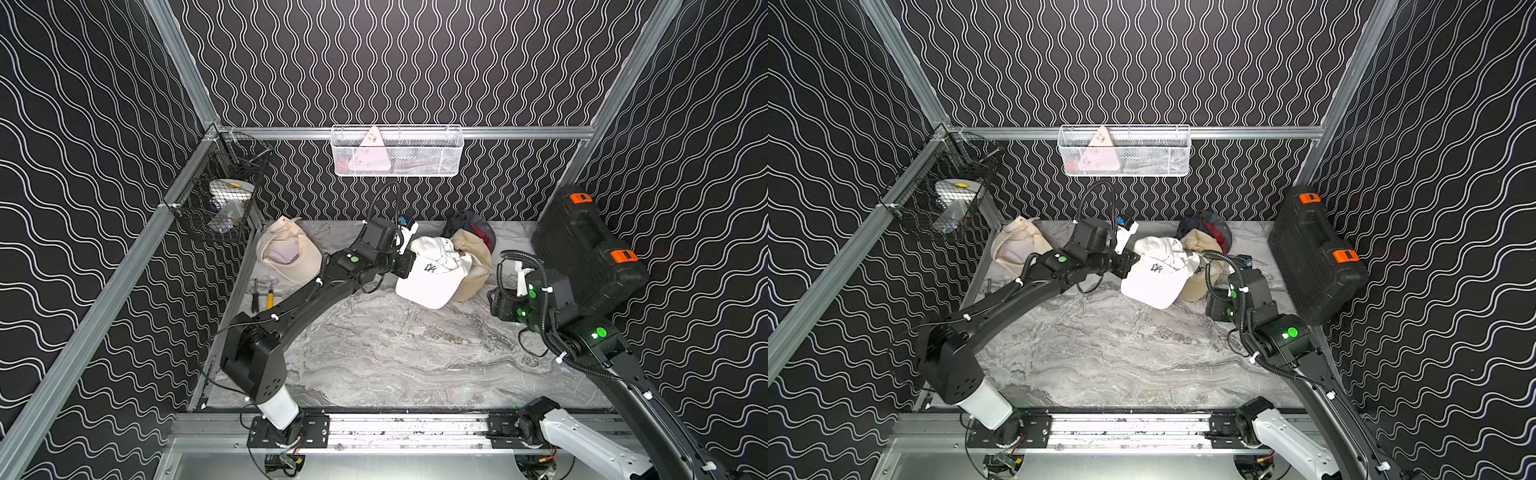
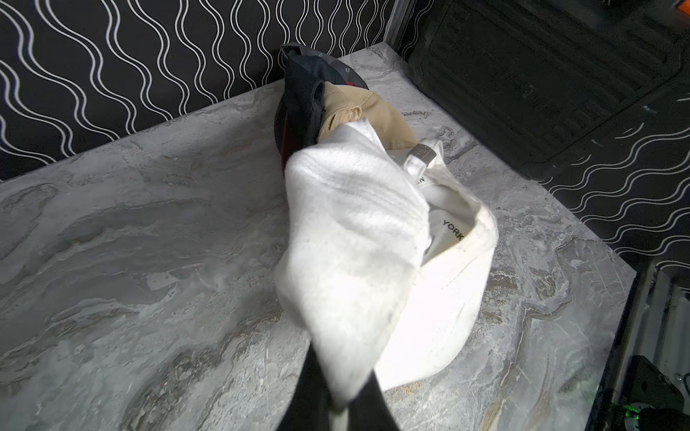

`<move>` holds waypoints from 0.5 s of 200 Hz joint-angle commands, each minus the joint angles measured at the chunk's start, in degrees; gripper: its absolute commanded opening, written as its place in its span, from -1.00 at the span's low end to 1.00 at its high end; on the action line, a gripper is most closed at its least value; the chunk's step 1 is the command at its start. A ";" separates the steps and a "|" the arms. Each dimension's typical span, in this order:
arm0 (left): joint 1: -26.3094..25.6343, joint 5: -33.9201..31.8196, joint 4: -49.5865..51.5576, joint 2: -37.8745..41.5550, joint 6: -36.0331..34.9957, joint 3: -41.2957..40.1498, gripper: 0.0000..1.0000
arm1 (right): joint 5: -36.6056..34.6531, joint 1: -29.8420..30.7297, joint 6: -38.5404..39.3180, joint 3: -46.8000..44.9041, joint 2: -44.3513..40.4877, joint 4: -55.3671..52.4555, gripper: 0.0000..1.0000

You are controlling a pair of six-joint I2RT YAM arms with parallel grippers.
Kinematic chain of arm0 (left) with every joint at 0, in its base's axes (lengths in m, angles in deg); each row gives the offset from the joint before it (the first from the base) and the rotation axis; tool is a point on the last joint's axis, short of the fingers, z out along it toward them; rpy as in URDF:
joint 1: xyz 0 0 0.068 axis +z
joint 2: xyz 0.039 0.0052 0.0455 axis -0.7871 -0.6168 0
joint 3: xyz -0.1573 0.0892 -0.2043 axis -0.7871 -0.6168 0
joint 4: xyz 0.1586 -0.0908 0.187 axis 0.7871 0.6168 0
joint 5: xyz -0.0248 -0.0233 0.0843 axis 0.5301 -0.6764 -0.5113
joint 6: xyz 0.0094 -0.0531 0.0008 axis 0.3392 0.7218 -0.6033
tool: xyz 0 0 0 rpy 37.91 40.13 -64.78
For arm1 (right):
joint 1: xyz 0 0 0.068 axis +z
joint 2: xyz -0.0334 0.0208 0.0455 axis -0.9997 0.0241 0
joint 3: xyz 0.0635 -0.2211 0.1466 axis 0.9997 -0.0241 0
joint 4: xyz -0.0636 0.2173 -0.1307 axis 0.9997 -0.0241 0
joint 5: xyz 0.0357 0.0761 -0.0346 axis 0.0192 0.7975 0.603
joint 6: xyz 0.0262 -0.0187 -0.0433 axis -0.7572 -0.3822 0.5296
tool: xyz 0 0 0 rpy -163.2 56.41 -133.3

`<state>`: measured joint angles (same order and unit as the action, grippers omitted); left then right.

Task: Open the adjustable buckle of the baseball cap
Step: Pick up the baseball cap.

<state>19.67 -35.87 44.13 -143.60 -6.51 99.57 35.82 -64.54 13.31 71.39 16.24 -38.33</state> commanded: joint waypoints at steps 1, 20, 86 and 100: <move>-0.03 -0.55 -1.22 2.41 -0.67 -1.44 -1.00 | 4.34 -1.27 -1.62 -0.33 -0.11 0.98 0.43; -0.05 -0.76 -1.20 4.53 -0.76 -3.34 -1.00 | 7.58 -2.98 -2.33 -0.79 -0.20 1.87 0.43; -0.10 -1.19 -1.22 11.43 -0.68 -9.93 -1.00 | 30.50 -13.82 -7.48 -4.08 1.53 9.08 0.42; -0.25 -1.28 -1.14 12.79 -0.67 -10.93 -1.00 | 36.21 -16.09 -9.75 -5.24 2.56 12.10 0.40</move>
<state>19.65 -36.73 44.50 -132.78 -6.70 89.91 58.86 -77.81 8.29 67.54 17.68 -32.69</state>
